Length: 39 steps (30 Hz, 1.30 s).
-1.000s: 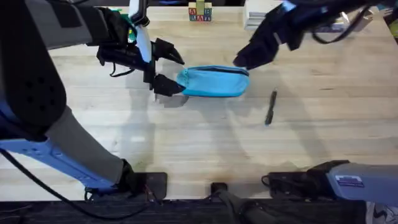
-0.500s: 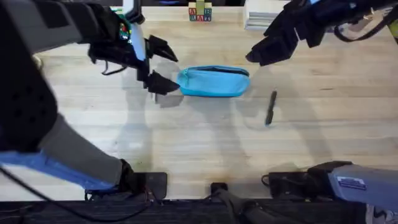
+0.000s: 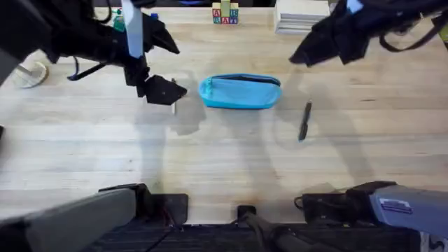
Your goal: Unzip the bag, pick up the pens from the table one at a time and place them inside, then zip the bag closed.
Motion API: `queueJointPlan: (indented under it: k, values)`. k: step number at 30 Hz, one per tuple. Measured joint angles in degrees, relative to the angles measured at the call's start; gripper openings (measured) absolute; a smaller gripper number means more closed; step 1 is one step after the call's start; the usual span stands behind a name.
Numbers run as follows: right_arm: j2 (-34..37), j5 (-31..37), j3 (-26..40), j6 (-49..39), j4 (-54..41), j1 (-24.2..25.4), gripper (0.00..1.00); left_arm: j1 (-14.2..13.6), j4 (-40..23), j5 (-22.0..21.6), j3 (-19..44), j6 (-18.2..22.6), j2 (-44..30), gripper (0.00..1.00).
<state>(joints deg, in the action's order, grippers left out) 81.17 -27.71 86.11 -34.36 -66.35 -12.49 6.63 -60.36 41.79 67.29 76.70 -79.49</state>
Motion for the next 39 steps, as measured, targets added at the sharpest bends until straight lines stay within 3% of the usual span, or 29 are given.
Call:
queueJointPlan:
  k: [7,14,24,39]
  values:
    - [0.0,5.65,0.0,-8.48,-5.62,0.02,0.033,0.0,-1.73,-5.02,0.0,-13.47,7.54,0.995]
    - [0.61,8.44,0.0,-11.92,-5.7,1.34,0.032,0.0,-5.19,-8.26,0.0,-21.26,14.37,0.995]
    - [9.38,6.58,0.0,-18.22,-5.53,4.44,0.031,0.0,-6.75,-9.99,0.0,-23.35,17.7,0.995]
    - [20.6,4.05,0.0,-26.98,-2.32,4.59,0.03,0.0,-6.75,-10.13,0.0,-23.58,17.67,0.995]
